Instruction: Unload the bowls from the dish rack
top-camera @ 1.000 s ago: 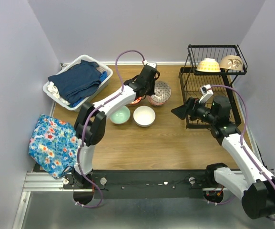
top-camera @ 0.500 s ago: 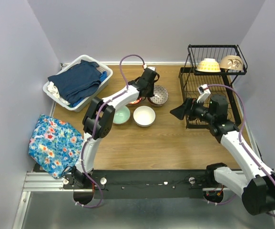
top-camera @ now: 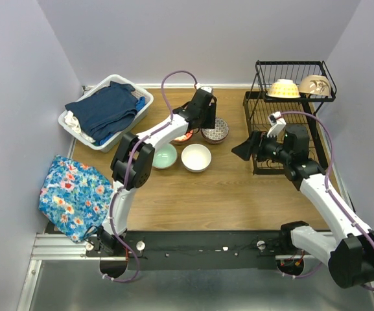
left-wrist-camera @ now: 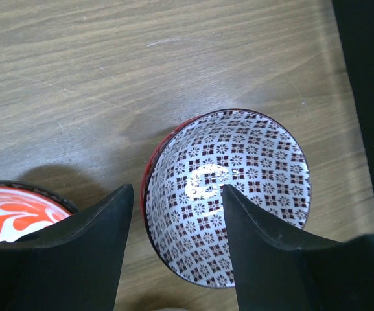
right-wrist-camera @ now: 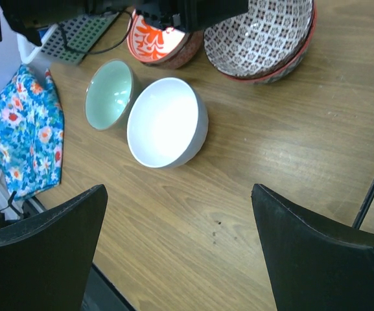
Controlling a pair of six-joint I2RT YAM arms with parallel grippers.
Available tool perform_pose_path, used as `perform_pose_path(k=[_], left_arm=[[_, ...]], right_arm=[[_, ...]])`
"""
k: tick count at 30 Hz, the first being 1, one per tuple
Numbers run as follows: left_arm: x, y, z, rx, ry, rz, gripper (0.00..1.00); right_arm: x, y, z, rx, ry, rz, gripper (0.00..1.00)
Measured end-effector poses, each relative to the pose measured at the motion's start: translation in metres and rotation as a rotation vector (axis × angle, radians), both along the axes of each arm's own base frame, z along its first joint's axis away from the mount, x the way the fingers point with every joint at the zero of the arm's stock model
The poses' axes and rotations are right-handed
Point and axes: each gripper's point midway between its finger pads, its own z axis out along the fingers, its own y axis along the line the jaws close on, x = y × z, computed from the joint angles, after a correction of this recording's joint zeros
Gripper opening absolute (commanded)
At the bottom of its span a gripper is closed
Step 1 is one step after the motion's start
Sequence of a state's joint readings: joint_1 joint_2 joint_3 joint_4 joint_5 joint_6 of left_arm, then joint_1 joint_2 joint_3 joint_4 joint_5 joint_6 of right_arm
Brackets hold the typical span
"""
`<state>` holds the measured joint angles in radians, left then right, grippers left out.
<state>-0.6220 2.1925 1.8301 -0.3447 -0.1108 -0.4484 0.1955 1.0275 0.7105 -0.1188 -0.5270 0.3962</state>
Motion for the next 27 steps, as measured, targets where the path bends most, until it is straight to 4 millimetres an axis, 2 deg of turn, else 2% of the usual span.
perform_pose_path(k=[4,7,9,10,13,16,20,24,27], left_arm=[[-0.005,0.004,0.019,-0.016,-0.022,0.001,0.68],[-0.010,0.007,0.040,-0.034,-0.048,0.001,0.79],[-0.018,0.013,0.055,-0.047,-0.066,0.001,0.80],[-0.021,0.016,0.061,-0.051,-0.071,0.001,0.84],[-0.040,0.029,0.085,-0.068,-0.101,0.000,0.86],[-0.065,0.051,0.113,-0.079,-0.153,-0.002,0.97],[-0.095,0.079,0.139,-0.087,-0.229,0.004,0.99],[-0.142,0.126,0.140,-0.062,-0.296,0.035,0.99],[-0.167,0.154,0.126,-0.040,-0.319,0.068,0.99]], right_arm=[[0.004,-0.003,0.007,-0.021,-0.023,-0.008,1.00],[0.007,-0.006,0.013,-0.045,-0.039,-0.020,1.00],[0.011,-0.011,0.019,-0.074,-0.060,-0.038,1.00],[0.012,-0.012,0.021,-0.082,-0.065,-0.044,1.00],[0.017,-0.021,0.031,-0.121,-0.088,-0.086,1.00],[0.025,-0.032,0.051,-0.147,-0.117,-0.159,1.00],[0.033,-0.044,0.072,-0.135,-0.133,-0.264,1.00],[0.041,-0.054,0.097,-0.097,-0.131,-0.369,1.00],[0.053,-0.062,0.120,-0.056,-0.143,-0.457,1.00]])
